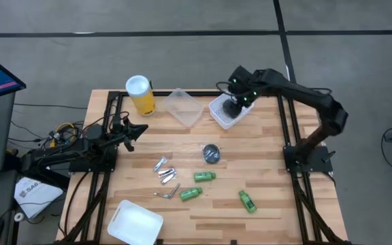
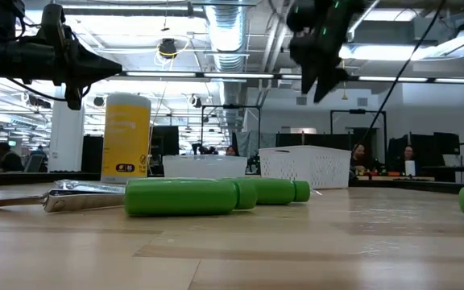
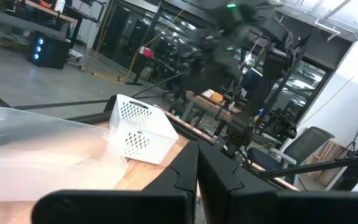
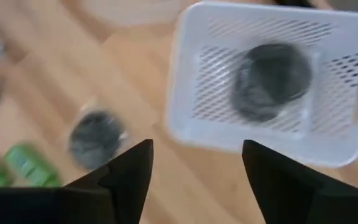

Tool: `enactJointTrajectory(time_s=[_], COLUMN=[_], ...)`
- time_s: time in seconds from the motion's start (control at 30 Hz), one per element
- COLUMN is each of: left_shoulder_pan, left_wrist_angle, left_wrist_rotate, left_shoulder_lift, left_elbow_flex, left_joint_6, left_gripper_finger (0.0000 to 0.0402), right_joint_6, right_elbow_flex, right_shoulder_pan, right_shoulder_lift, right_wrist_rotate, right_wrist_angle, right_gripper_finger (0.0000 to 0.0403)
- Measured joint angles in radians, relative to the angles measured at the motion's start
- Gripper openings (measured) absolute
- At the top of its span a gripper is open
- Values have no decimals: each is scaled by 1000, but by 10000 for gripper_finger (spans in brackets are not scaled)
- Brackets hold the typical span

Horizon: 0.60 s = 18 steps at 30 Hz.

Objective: Pick & Place Travel size toiletries
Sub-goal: Put the black hairbrush into the top white bin

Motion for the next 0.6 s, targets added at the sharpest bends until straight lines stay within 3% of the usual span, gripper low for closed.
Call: enactJointTrajectory(time_s=[0.3,0.6], left_shoulder_pan=[0,0], left_wrist_angle=[5,18], left_wrist_rotate=[0,-1], left_shoulder_lift=[0,13], left_elbow_flex=[0,2], left_joint_6=[0,0], left_gripper_finger=[1,1], right_joint_6=[169,268], right_elbow_flex=[-8,-106], right_shoulder_pan=[249,404], right_shoulder_lift=[-31,99], right_wrist_rotate=[3,23], right_wrist_angle=[-44,-9], right_gripper_finger=[237,267])
